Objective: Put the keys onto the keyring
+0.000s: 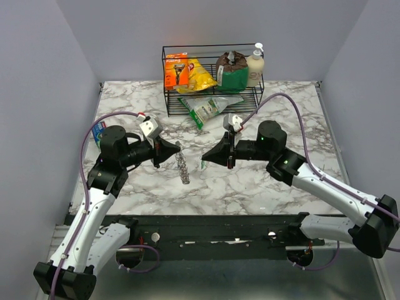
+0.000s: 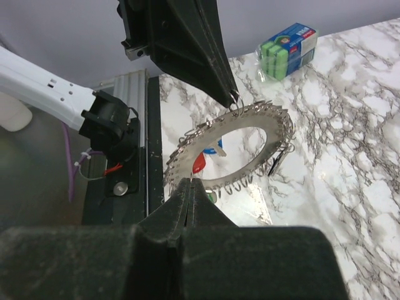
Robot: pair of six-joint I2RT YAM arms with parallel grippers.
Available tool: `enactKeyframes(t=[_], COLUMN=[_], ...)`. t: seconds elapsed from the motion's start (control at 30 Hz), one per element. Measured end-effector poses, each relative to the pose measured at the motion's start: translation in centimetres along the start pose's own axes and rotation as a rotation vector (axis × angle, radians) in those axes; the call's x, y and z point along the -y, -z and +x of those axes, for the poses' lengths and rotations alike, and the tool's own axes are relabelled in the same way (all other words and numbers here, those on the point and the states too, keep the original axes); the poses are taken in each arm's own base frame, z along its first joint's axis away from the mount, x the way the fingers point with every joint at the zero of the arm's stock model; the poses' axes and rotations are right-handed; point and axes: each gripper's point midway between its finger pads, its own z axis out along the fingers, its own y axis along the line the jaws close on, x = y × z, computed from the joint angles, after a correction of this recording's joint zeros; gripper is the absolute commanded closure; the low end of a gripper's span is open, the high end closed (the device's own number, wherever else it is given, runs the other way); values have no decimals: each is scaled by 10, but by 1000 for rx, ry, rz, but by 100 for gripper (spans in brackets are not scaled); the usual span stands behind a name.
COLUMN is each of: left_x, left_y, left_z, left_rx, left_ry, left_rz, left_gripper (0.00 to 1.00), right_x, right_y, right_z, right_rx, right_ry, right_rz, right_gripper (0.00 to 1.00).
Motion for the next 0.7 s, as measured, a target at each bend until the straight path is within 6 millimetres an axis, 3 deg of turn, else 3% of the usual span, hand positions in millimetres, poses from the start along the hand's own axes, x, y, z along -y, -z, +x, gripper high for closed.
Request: enactKeyframes(t=[0.7], left_x=[10], left_y=[-4], left_z=[8], left_rx=[-24], left_ry=[-59], left_rz=[55], left_gripper=[100], right_x=[13], right_y=[-36], right_z=[-5], right_rx=[-37], right_ry=[-39], right_rz=[-40], right_gripper=[99])
